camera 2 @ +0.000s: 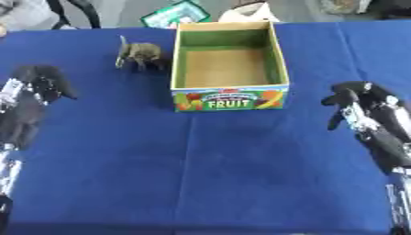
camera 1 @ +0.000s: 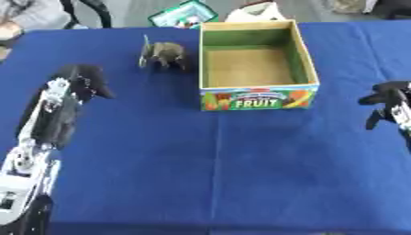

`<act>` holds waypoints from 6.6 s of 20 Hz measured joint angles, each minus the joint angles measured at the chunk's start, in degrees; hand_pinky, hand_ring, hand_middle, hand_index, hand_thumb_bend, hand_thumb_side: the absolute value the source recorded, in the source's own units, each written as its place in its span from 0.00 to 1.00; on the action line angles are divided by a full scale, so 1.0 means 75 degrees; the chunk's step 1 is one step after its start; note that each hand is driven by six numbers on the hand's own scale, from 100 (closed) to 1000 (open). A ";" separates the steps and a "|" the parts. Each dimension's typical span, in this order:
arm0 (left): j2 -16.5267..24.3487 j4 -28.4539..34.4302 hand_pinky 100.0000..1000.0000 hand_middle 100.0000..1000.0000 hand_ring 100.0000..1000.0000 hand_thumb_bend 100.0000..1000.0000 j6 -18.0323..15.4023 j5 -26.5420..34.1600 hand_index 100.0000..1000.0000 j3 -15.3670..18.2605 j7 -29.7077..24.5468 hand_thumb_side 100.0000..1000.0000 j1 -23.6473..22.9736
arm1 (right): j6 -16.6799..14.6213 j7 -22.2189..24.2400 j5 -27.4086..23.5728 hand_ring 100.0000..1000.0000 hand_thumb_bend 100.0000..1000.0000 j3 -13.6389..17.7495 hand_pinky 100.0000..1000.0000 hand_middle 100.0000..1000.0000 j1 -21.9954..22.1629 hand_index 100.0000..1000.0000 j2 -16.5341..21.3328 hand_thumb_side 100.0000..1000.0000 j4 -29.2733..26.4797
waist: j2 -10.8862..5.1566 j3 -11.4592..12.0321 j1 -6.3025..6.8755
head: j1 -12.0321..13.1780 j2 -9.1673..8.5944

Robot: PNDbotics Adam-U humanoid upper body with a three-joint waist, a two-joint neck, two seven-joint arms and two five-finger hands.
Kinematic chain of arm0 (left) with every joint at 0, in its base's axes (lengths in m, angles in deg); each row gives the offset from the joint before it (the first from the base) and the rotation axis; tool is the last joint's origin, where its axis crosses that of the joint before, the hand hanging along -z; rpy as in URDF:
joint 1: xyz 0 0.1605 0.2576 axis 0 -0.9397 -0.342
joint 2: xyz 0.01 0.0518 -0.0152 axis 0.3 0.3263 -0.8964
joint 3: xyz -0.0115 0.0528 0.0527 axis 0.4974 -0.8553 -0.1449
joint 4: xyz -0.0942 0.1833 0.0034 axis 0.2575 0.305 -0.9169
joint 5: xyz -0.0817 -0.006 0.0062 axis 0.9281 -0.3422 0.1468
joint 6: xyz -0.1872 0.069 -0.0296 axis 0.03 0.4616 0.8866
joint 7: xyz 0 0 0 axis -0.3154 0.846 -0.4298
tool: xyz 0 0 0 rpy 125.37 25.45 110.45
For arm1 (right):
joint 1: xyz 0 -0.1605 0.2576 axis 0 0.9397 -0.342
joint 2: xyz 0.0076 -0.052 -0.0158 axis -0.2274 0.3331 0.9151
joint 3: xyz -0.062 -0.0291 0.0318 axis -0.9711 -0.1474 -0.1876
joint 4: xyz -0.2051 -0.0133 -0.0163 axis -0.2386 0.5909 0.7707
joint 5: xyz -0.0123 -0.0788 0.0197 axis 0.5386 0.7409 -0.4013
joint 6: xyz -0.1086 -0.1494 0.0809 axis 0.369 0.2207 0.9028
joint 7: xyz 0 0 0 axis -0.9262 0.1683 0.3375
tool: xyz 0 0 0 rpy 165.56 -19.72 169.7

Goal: Pick up objects on the table and place them in the box.

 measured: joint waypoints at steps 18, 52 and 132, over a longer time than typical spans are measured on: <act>0.2786 -0.0448 0.58 0.52 0.50 0.00 -0.1089 -0.0904 0.70 0.0050 0.0174 0.19 0.1476 | -0.0002 0.0006 0.0000 0.62 0.00 -0.0005 0.29 0.46 0.0062 0.65 0.0003 0.38 0.0001 | -0.0081 -0.0147 0.0019 | 0.0033 0.0001; 0.2152 -0.9233 0.64 0.68 0.66 0.37 -0.2524 -0.9301 0.80 -0.0643 0.1800 0.19 0.6668 | -0.0106 0.0310 0.0015 0.62 0.00 -0.0296 0.29 0.46 -0.0047 0.65 0.0192 0.35 0.0051 | 0.0097 -0.1385 0.0291 | 0.0520 -0.0272; 0.2215 -0.9415 0.46 0.38 0.38 0.24 -0.2015 -1.0033 0.59 -0.0602 0.0800 0.26 0.6247 | -0.0140 0.0345 0.0061 0.62 0.00 -0.0284 0.29 0.46 -0.0078 0.65 0.0201 0.35 0.0054 | 0.0231 -0.1422 0.0294 | 0.0461 -0.0401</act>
